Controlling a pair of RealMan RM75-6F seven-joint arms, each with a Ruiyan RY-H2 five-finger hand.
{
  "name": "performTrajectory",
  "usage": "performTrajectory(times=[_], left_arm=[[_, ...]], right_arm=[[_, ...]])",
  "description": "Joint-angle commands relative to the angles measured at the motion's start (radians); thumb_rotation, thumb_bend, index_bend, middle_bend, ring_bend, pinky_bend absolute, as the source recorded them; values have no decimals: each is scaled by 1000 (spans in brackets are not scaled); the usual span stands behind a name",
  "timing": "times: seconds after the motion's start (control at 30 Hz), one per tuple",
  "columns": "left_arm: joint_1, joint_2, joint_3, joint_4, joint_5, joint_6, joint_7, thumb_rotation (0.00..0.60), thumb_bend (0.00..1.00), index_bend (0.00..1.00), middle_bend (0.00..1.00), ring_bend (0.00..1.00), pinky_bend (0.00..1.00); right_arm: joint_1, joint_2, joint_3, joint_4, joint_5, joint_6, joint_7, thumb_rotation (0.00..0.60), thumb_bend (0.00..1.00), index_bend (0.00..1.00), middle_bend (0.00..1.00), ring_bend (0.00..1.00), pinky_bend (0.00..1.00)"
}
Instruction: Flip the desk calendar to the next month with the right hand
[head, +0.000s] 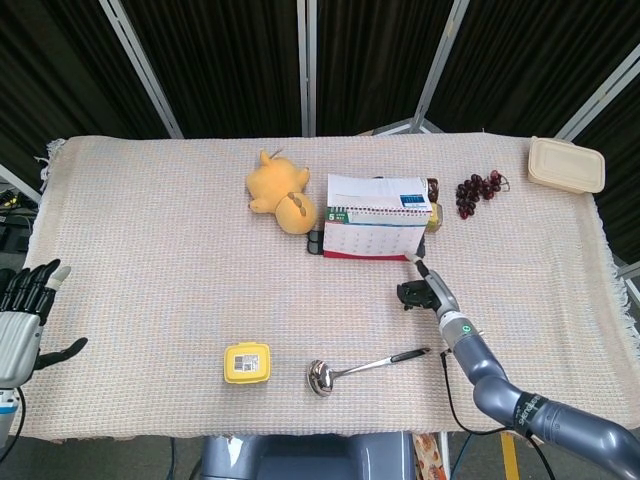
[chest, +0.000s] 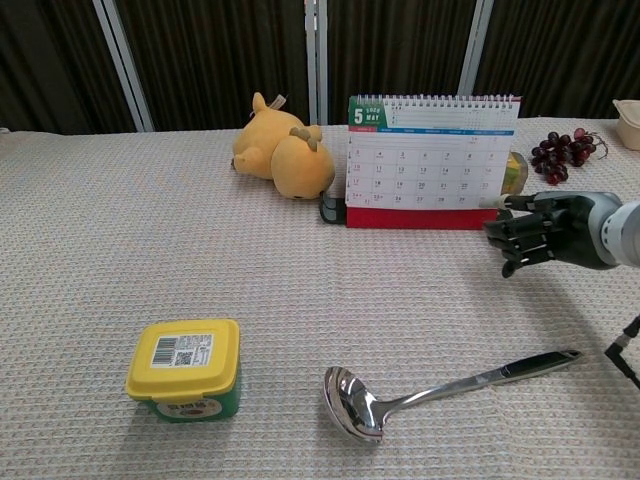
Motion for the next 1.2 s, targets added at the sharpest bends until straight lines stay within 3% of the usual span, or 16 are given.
performTrajectory(times=[0.03, 0.4, 0.63, 0.87, 0.9, 1.03, 1.2], left_arm=[[-1, 1, 0, 3, -1, -1, -4, 600, 0, 0, 0, 0, 0], [0, 9, -3, 2, -3, 2, -24, 600, 0, 0, 0, 0, 0], [1, 11, -4, 8, -6, 3, -39, 600, 0, 0, 0, 0, 0], [1, 12, -4, 10, -6, 3, -44, 600, 0, 0, 0, 0, 0], [0, 11, -2, 7, -2, 3, -37, 600, 0, 0, 0, 0, 0], [0, 10, -1, 1, 1, 4, -30, 600, 0, 0, 0, 0, 0], [-3, 10, 0, -6, 4, 0, -19, 600, 0, 0, 0, 0, 0]], right_arm=[[17, -17, 16, 10, 3, 8, -10, 600, 509, 82, 782, 772, 588], [91, -18, 83, -64, 30, 53, -69, 600, 535, 157, 795, 783, 588], [69, -9, 112, -160, -47, 201, -96, 600, 536, 240, 764, 764, 570], [17, 20, 138, -236, -185, 340, -95, 600, 525, 353, 501, 538, 432], [-7, 50, 171, -275, -211, 376, -68, 600, 521, 352, 472, 494, 422], [-32, 94, 190, -311, -237, 389, -50, 600, 509, 336, 404, 391, 357], [-32, 120, 195, -305, -276, 412, -82, 600, 497, 263, 335, 268, 196]])
